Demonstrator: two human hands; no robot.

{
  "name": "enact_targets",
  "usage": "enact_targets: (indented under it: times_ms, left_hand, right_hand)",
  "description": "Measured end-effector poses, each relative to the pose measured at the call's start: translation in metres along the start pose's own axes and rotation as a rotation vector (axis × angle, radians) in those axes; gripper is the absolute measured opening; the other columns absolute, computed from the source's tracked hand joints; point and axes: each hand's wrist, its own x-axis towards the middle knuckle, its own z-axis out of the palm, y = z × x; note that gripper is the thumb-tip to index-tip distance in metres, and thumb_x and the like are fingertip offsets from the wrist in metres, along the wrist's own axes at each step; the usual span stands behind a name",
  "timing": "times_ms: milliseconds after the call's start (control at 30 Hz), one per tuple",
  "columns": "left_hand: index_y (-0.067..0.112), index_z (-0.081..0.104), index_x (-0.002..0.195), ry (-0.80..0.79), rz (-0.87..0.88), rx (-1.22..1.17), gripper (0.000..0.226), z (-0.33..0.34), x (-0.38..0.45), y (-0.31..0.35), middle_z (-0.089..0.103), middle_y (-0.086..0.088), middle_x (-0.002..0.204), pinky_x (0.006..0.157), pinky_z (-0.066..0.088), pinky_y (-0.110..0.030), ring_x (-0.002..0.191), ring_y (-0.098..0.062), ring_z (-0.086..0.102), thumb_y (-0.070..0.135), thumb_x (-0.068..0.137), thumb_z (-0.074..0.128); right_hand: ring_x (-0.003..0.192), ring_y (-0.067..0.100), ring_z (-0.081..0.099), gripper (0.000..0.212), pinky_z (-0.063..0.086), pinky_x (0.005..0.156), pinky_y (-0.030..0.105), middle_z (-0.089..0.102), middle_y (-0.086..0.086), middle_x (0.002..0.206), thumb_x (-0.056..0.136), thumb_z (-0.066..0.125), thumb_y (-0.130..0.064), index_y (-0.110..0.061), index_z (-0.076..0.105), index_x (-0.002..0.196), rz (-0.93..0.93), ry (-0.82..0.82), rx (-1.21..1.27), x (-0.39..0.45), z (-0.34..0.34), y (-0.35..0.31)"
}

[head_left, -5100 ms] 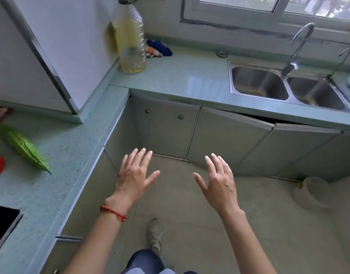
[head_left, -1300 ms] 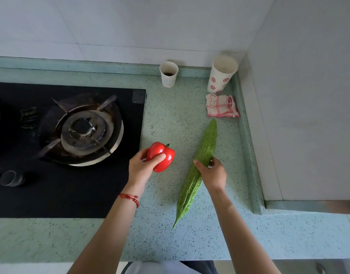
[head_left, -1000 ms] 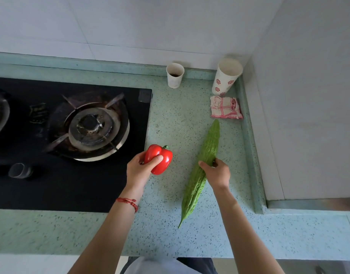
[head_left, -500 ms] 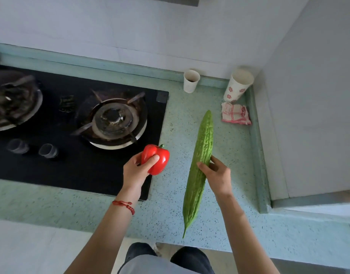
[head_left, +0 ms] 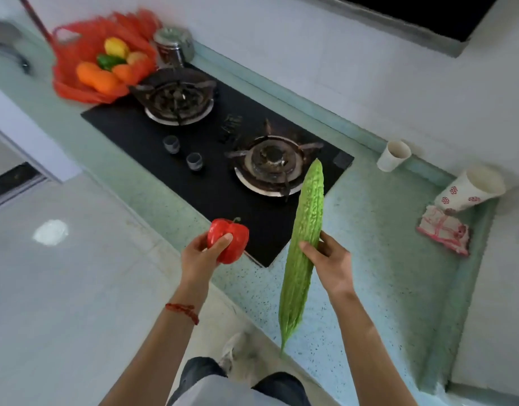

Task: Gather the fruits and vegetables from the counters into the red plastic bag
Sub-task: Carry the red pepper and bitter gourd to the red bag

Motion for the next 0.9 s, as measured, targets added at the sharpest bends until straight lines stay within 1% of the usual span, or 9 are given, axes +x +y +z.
enact_targets:
  times_ms: [67, 133, 233, 333, 433, 533, 700, 767, 900]
  left_hand:
    - [0.008, 0.056, 0.119, 0.077, 0.009, -0.065, 0.055, -0.021, -0.010, -0.006, 0.060, -0.011, 0.113, 0.083, 0.052, -0.036, 0.101, -0.027, 0.059, 0.026, 0.071, 0.075]
    - [0.005, 0.055, 0.120, 0.159, 0.012, -0.129, 0.055, -0.043, -0.020, -0.013, 0.060, -0.013, 0.112, 0.080, 0.053, -0.036, 0.100, -0.027, 0.060, 0.023, 0.072, 0.075]
    - [0.001, 0.056, 0.120, 0.279, 0.012, -0.224, 0.053, -0.077, -0.037, -0.024, 0.061, -0.014, 0.110, 0.072, 0.053, -0.030, 0.093, -0.025, 0.061, 0.020, 0.073, 0.074]
    - [0.001, 0.057, 0.118, 0.387, 0.015, -0.302, 0.049, -0.109, -0.055, -0.034, 0.062, -0.013, 0.106, 0.069, 0.052, -0.027, 0.090, -0.023, 0.061, 0.019, 0.075, 0.073]
    - [0.002, 0.057, 0.118, 0.488, 0.008, -0.370, 0.049, -0.144, -0.072, -0.042, 0.062, -0.012, 0.109, 0.075, 0.052, -0.030, 0.096, -0.024, 0.061, 0.020, 0.075, 0.073]
    - [0.002, 0.058, 0.116, 0.569, 0.017, -0.417, 0.048, -0.179, -0.086, -0.049, 0.062, -0.014, 0.112, 0.078, 0.053, -0.032, 0.101, -0.025, 0.061, 0.023, 0.075, 0.073]
    - [0.001, 0.057, 0.118, 0.701, 0.020, -0.500, 0.051, -0.238, -0.102, -0.057, 0.062, -0.014, 0.111, 0.079, 0.052, -0.032, 0.100, -0.025, 0.061, 0.023, 0.075, 0.073]
    - [0.001, 0.056, 0.119, 0.746, 0.015, -0.533, 0.052, -0.262, -0.104, -0.059, 0.062, -0.013, 0.111, 0.080, 0.052, -0.034, 0.100, -0.024, 0.061, 0.022, 0.075, 0.073]
    - [0.000, 0.054, 0.120, 0.793, 0.019, -0.580, 0.051, -0.306, -0.102, -0.060, 0.060, -0.013, 0.111, 0.081, 0.051, -0.034, 0.097, -0.023, 0.060, 0.021, 0.077, 0.071]
  right_hand:
    - [0.064, -0.005, 0.065, 0.021, 0.048, 0.056, 0.007, 0.069, -0.010, 0.080, 0.080, 0.070, -0.014, -0.026, 0.065, 0.096, -0.028, -0.071, -0.028, -0.002, 0.014, -0.001]
    - [0.066, -0.006, 0.065, 0.020, 0.048, 0.057, 0.007, 0.070, -0.007, 0.081, 0.080, 0.069, -0.012, -0.017, 0.068, 0.099, -0.065, -0.150, -0.063, -0.004, 0.030, -0.002]
    - [0.067, -0.006, 0.064, 0.020, 0.047, 0.058, 0.007, 0.070, -0.005, 0.083, 0.080, 0.068, -0.010, -0.011, 0.068, 0.101, -0.106, -0.295, -0.107, -0.013, 0.057, -0.004]
    - [0.070, -0.004, 0.065, 0.023, 0.049, 0.060, 0.010, 0.070, -0.005, 0.085, 0.080, 0.068, -0.010, -0.013, 0.067, 0.103, -0.109, -0.435, -0.120, -0.024, 0.087, -0.003]
    - [0.074, 0.001, 0.067, 0.025, 0.050, 0.062, 0.013, 0.071, -0.003, 0.087, 0.080, 0.068, -0.012, -0.017, 0.066, 0.104, -0.120, -0.567, -0.168, -0.038, 0.120, -0.005]
    - [0.078, 0.008, 0.068, 0.023, 0.051, 0.063, 0.014, 0.072, 0.001, 0.088, 0.080, 0.068, -0.011, -0.015, 0.067, 0.103, -0.148, -0.687, -0.199, -0.056, 0.154, -0.008]
    - [0.071, 0.004, 0.067, 0.022, 0.052, 0.063, 0.017, 0.071, -0.002, 0.084, 0.080, 0.067, -0.009, -0.014, 0.067, 0.102, -0.171, -0.829, -0.226, -0.088, 0.217, -0.010]
    - [0.071, 0.005, 0.067, 0.024, 0.052, 0.063, 0.018, 0.071, -0.001, 0.085, 0.080, 0.068, -0.010, -0.015, 0.066, 0.103, -0.177, -0.875, -0.244, -0.099, 0.243, -0.010]
    - [0.068, 0.001, 0.066, 0.024, 0.050, 0.060, 0.014, 0.070, -0.004, 0.084, 0.081, 0.068, -0.010, -0.020, 0.065, 0.103, -0.196, -0.930, -0.265, -0.118, 0.291, -0.010]
